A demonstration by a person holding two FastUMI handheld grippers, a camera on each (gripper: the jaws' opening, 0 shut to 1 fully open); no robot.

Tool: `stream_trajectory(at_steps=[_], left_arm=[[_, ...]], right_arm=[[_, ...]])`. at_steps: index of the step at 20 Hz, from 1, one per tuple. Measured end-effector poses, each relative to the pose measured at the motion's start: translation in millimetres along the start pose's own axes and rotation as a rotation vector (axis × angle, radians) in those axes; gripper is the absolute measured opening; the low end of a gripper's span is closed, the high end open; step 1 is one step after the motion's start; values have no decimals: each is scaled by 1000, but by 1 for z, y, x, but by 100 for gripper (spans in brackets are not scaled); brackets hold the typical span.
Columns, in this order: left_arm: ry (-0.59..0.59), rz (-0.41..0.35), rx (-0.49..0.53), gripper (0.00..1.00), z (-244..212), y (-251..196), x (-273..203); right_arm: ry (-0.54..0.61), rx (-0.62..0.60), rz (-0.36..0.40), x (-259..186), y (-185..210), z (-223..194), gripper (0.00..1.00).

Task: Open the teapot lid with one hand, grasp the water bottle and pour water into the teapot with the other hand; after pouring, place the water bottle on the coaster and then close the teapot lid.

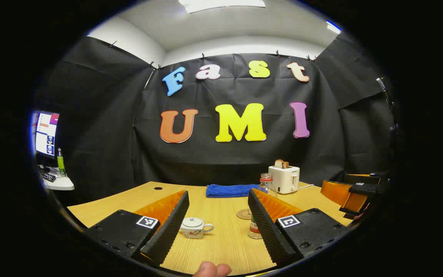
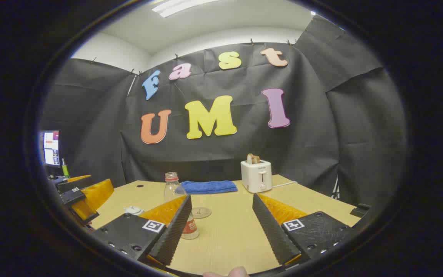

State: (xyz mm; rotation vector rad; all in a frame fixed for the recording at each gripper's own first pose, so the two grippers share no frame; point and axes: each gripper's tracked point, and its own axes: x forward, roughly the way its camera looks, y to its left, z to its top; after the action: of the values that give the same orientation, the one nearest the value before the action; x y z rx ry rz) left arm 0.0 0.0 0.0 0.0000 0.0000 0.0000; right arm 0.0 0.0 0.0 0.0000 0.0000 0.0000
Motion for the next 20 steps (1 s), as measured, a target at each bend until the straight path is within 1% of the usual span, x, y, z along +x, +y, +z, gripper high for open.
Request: stream_trajectory(at_steps=[7, 8, 9, 10, 11, 13, 14, 18, 19, 20], left_arm=[[7, 4, -9, 96, 1, 6, -1], [14, 5, -9, 96, -1, 6, -1], [18, 6, -10, 96, -2, 7, -1], [20, 8, -12, 96, -3, 8, -1], [25, 10, -15, 96, -4, 8, 0], [33, 12, -20, 96, -6, 10, 0], [37, 15, -20, 96, -7, 10, 0], [38, 7, -18, 96, -7, 8, 1], [39, 5, -15, 96, -7, 7, 1], [41, 2, -12, 96, -7, 6, 1]], right_arm=[[-12, -17, 10, 0, 8, 2, 95], [-10, -20, 10, 0, 8, 1, 92], [-10, -22, 10, 1, 9, 1, 95], [-7, -21, 10, 1, 8, 1, 95], [-3, -21, 9, 2, 8, 0, 92], [-1, -21, 8, 1, 9, -1, 99], [-1, -22, 8, 1, 9, -1, 95], [-1, -32, 7, 2, 10, -2, 95], [4, -33, 9, 2, 12, -3, 92], [10, -35, 14, 2, 13, -5, 92]])
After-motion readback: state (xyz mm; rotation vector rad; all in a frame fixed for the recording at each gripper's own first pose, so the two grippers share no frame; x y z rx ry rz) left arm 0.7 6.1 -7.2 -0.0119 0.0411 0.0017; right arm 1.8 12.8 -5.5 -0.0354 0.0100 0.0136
